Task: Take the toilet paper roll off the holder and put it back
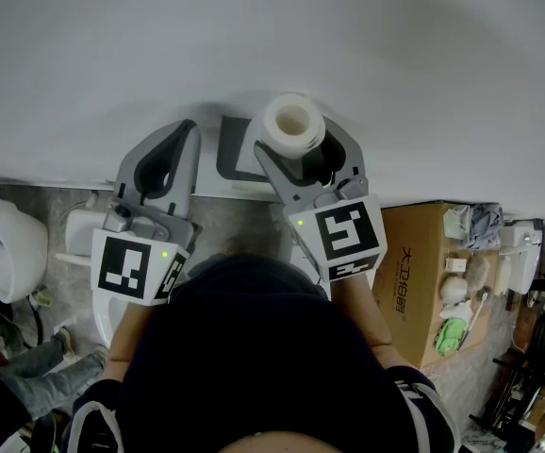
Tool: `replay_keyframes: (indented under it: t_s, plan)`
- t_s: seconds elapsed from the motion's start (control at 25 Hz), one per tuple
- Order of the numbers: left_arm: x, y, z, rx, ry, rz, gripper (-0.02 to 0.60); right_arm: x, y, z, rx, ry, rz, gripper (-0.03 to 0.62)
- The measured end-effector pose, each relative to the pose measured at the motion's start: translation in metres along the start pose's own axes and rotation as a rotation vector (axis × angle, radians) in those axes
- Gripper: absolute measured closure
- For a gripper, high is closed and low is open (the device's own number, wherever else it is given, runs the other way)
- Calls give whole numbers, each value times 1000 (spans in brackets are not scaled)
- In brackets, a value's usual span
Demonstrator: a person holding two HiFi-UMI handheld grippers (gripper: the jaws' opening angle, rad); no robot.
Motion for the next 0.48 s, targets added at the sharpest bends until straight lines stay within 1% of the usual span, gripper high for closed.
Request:
replay_keyframes:
  t_s: [0.2, 0.48]
  plan:
    - [0, 0, 1, -3, 5, -5, 580, 1, -3, 3, -10, 0, -19, 273]
    - [1, -2, -1, -20, -3, -3, 580, 22, -5, 18, -27, -75, -33, 261]
Point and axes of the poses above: the fingertips, and each gripper's own axes: z backward along the fingers, y to its left, x out of its top, the point moved 3 cm from there along z, backward along the fingers, and after that the axes turned 2 degrees about -y, right-handed, at the moved point
